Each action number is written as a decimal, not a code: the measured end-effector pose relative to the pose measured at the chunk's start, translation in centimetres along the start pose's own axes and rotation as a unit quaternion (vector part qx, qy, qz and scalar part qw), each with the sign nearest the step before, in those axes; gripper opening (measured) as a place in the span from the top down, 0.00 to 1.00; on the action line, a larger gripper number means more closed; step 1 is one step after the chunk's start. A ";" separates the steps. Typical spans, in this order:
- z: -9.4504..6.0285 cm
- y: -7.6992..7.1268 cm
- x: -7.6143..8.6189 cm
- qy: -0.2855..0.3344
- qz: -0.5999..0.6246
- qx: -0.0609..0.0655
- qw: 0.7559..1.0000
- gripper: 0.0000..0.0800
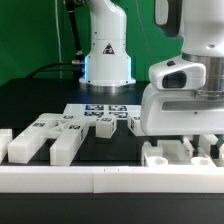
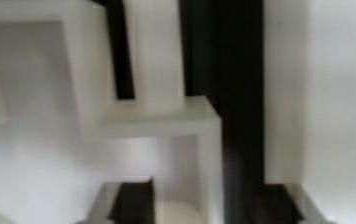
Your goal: Assemble chair
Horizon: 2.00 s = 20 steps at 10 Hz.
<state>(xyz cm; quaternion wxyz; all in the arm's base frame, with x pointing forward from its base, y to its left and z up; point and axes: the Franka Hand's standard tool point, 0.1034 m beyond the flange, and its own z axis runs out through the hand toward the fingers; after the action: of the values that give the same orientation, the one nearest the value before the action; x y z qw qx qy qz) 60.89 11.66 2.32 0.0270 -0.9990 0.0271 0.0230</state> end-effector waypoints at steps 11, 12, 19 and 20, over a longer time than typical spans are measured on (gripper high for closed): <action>-4.1 4.5 -5.8 -0.024 -0.029 -0.017 0.999 0.19; -4.1 4.3 -5.7 -0.024 -0.028 -0.016 0.999 0.19; -3.2 6.2 -10.0 -0.035 -0.041 -0.020 0.998 0.19; -2.8 6.9 -11.1 -0.034 -0.043 -0.021 0.998 0.19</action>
Offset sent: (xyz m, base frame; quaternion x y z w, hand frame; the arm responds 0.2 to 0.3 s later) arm -0.0228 -0.0126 0.0393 -0.0205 -0.0478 0.0505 0.9974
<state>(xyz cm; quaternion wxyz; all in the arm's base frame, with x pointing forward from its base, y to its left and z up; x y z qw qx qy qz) 49.58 5.18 5.31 0.0074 -0.9982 -0.0177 0.0567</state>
